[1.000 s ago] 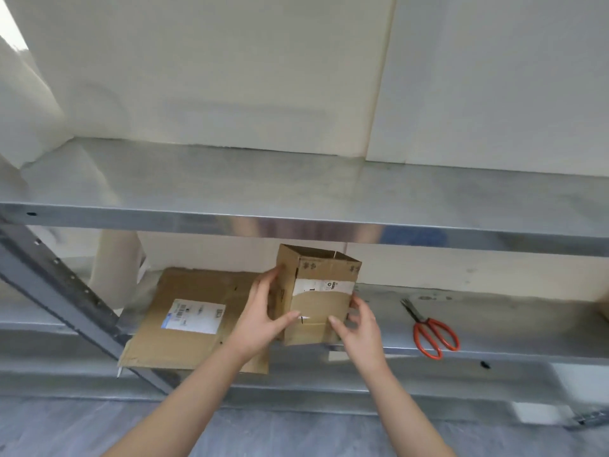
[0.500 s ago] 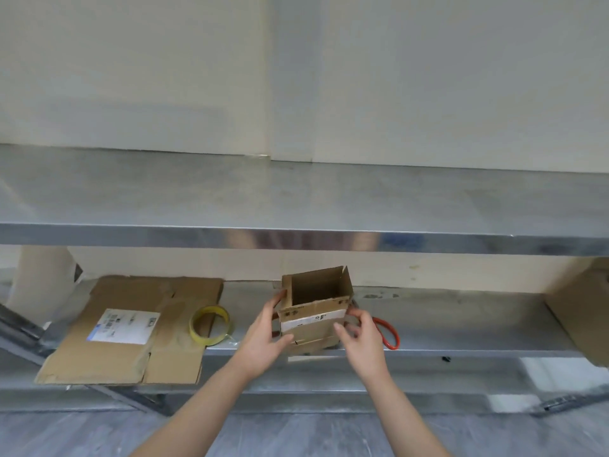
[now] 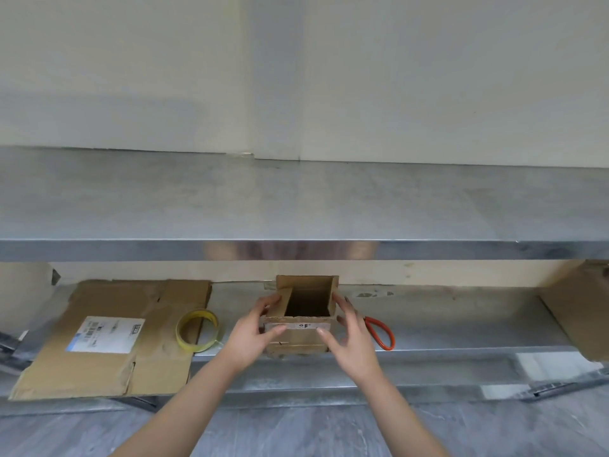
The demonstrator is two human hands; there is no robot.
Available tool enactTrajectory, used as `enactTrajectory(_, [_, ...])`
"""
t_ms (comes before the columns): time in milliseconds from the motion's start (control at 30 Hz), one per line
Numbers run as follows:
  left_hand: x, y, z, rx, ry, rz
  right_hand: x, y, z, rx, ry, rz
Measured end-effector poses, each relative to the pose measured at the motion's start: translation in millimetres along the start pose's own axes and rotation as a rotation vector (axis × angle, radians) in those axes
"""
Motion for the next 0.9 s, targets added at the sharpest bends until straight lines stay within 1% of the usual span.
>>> enactTrajectory(67, [0.1,-3.6,1.4,0.026,0.006,0.008,0.2,3.8,1.3,-0.031,-0.011,-0.006])
enactTrajectory(167, [3.0,-4.9,-0.2,0.033,0.032,-0.050,-0.2,2.3,0.4,-0.007,-0.038,0.012])
enactTrajectory(300, [2.5,-0.2,-3.3,0.037,-0.011,-0.018,-2.5,1.6,-0.8,-0.014,-0.059,0.019])
enactTrajectory(400, [-0.2,-2.9,-1.3,0.029,-0.040,-0.031,-3.8,0.5,2.7,0.029,-0.062,0.081])
enactTrajectory(500, [-2.5,-3.5,2.0,-0.003,-0.049,-0.061,-4.8,-4.4,5.8,0.091,-0.057,0.201])
enactTrajectory(633, [-7.3,-3.1,7.6,-0.046,-0.075,-0.062,-1.9,-8.9,9.5,0.160,-0.015,0.301])
enactTrajectory(700, [-7.3,-5.6,12.3,-0.056,-0.050,-0.084,-1.7,-9.8,11.6,0.189,0.015,0.329])
enactTrajectory(800, [-7.0,-11.9,15.6,-0.016,0.013,-0.064,-2.2,-6.2,15.5,0.148,0.068,0.266])
enactTrajectory(900, [-8.9,-17.1,12.8,0.050,0.037,-0.049,-6.2,-6.2,16.1,0.117,0.044,0.218])
Point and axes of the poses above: each hand's wrist, its own z-axis towards the middle knuckle, its own x-axis out of the palm, y = z × x, the point moved 7 cm from there along z, towards the middle knuckle, and after that the axes turned 3 degrees about -x, right-handed, at the moved point
